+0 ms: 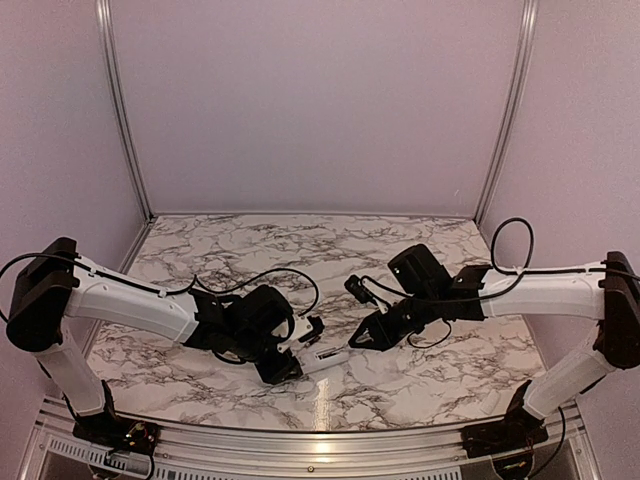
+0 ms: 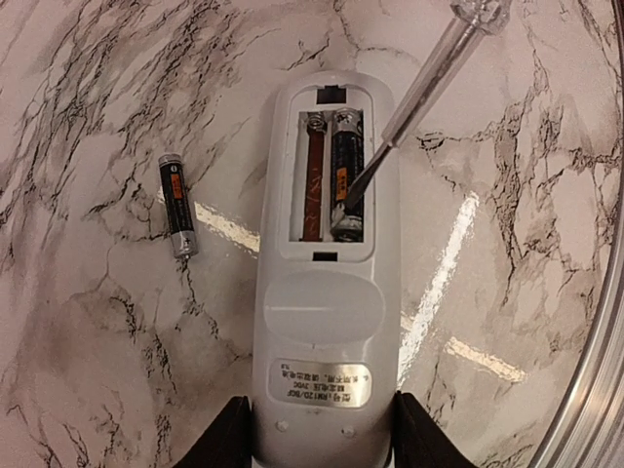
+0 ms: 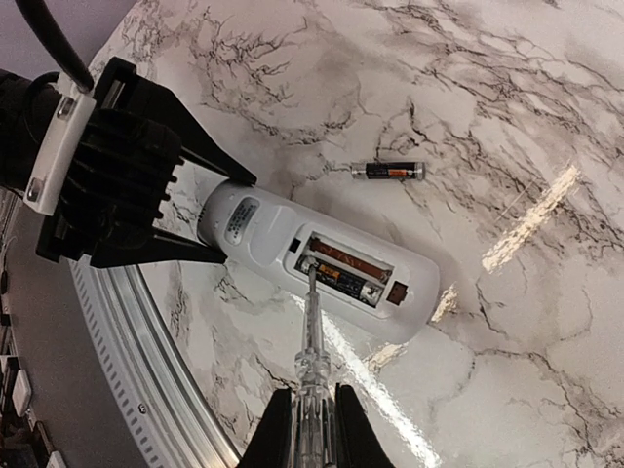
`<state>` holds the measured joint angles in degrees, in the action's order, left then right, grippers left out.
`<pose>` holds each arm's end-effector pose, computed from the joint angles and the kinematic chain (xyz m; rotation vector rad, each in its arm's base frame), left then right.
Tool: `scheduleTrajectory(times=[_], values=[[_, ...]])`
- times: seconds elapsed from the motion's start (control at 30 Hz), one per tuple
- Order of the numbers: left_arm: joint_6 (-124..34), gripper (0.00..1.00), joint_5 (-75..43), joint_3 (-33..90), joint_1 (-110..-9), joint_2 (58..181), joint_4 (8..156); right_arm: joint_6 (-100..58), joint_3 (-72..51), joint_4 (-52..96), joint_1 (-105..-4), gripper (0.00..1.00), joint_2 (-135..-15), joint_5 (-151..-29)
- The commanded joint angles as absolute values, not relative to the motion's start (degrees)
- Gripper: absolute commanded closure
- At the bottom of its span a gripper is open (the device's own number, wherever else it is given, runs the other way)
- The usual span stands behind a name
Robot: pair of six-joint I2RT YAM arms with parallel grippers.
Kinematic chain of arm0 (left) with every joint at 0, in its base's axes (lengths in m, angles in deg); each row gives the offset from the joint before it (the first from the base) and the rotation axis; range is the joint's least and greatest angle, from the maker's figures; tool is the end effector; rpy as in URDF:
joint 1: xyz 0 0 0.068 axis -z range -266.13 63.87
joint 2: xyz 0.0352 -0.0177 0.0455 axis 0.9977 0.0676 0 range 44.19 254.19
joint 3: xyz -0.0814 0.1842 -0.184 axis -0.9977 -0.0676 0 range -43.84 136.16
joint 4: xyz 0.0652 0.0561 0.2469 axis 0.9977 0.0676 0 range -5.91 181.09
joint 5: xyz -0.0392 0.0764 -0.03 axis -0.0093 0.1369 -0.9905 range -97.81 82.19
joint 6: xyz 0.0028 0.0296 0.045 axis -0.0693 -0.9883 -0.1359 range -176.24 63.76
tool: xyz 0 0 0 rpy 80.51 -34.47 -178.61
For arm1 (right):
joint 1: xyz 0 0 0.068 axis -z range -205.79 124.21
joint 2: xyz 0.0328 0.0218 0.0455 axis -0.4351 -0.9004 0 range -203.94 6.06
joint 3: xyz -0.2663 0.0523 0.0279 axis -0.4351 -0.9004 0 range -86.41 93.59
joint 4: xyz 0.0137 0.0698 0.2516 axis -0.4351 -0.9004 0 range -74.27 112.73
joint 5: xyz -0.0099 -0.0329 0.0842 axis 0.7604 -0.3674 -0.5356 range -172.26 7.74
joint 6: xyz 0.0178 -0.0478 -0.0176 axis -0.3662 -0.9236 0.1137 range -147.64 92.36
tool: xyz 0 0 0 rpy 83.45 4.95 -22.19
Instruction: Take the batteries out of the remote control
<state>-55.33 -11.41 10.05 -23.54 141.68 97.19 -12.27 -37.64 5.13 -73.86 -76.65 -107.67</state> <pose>0.1515 -0.2969 0.1582 1.3733 2.2522 -0.4854 0.1819 0.2255 0.2052 -0.9372 2.4614 0.9849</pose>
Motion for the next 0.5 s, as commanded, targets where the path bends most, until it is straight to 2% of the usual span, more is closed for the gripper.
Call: scheduleTrajectory(times=[0.0,0.2,0.47], values=[[-54.8,1.0,-10.2,9.9,-23.5,141.7,96.1,-13.8,-33.4,1.6,-74.6,1.0,-76.0,-106.7],[-54.6,1.0,-8.3,9.4,-23.5,140.8,94.9,-14.7,-29.4,-2.4,-74.4,1.0,-74.3,-104.2],[-55.9,1.0,1.5,10.0,-22.4,140.3,95.2,-14.6,-26.6,-8.8,-74.2,1.0,-72.9,-100.9]])
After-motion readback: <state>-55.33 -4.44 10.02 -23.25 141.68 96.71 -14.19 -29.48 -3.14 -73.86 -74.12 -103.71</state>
